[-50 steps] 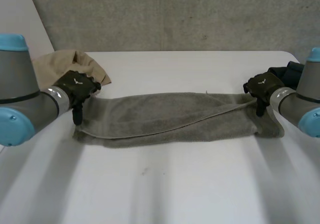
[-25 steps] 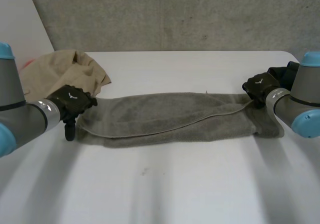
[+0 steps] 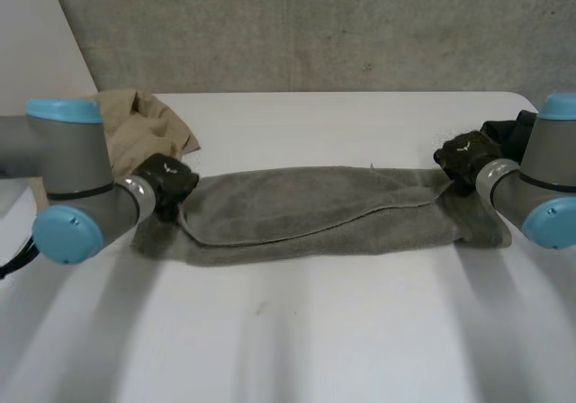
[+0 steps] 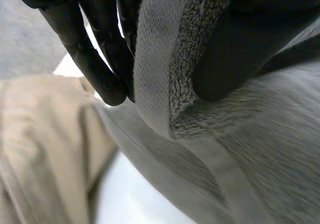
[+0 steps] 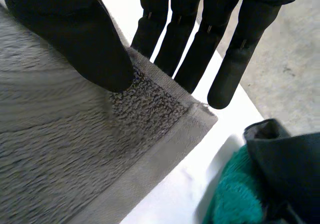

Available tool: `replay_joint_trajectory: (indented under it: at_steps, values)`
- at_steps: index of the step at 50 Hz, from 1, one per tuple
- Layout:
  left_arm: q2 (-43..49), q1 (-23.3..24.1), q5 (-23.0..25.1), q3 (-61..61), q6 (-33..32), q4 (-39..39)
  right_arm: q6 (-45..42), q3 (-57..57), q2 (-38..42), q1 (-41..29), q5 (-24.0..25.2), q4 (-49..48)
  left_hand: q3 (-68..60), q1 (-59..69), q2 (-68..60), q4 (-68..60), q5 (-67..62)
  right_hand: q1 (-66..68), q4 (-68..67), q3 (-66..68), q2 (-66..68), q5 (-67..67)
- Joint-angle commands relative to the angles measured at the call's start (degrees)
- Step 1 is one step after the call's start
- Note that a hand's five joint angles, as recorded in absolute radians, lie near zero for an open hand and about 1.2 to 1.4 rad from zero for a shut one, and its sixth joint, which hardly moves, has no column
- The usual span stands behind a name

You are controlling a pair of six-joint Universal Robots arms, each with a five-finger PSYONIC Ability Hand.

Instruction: Fold the laundry.

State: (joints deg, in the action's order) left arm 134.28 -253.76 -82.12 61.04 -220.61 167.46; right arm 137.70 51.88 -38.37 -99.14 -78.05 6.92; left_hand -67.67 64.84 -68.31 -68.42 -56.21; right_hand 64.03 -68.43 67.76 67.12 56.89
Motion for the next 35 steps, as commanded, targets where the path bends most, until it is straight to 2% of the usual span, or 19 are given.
replay_joint_trajectory:
  at_steps: [1,5,8,11,15,22,26,31,35]
  values:
    - [4.3,0.2,-3.0,-21.3,1.2,-0.1,0.2,-11.6,1.9,-1.0,-5.2,-5.7,-12.3,15.2,-11.7,-11.6,-13.8,16.0,-11.6,12.2,12.9,13.1]
    - [2.7,0.2,-4.0,-36.1,5.4,4.4,4.5,-21.3,0.7,-1.2,-11.8,-15.5,-12.3,15.2,-11.7,-11.6,-13.8,16.0,-11.6,12.2,12.9,13.1]
    - [0.0,-0.2,-4.5,-43.3,13.5,12.6,9.2,-27.0,-1.5,-0.9,-14.1,-23.1,-12.3,15.2,-11.7,-11.6,-13.8,16.0,-11.6,12.2,12.9,13.1]
    - [-2.8,-0.9,-4.3,-43.6,21.4,20.8,14.4,-28.7,-4.2,-0.7,-14.0,-26.8,-12.3,15.2,-11.7,-11.6,-13.8,16.0,-11.6,12.2,12.9,13.1]
    - [-5.0,-1.6,-4.2,-39.6,26.2,23.2,18.8,-27.8,-6.2,-0.7,-11.8,-26.8,-12.3,15.2,-11.7,-11.6,-13.8,16.0,-11.6,12.2,12.9,13.1]
    - [-6.0,-3.1,-5.2,-28.3,27.0,21.4,20.2,-22.3,-6.1,-0.4,-6.8,-25.0,-12.3,15.2,-11.7,-11.6,-13.8,16.0,-11.6,12.2,12.9,13.1]
    - [-6.4,-3.5,-5.5,-19.2,26.8,21.5,21.0,-17.5,-5.4,0.2,-2.2,-22.0,-12.3,15.2,-11.7,-11.6,-13.8,16.0,-11.6,12.2,12.9,13.1]
    - [-5.3,-3.2,-4.1,-8.7,26.0,21.9,20.4,-7.7,-5.1,0.5,2.9,-17.7,-12.3,15.2,-11.7,-11.6,-13.8,16.0,-11.6,12.2,12.9,13.1]
    - [-4.3,-2.9,-3.2,-3.1,23.9,21.7,18.1,-0.2,-5.3,0.9,4.3,-17.1,-12.3,15.2,-11.7,-11.6,-13.8,16.0,-11.6,12.2,12.9,13.1]
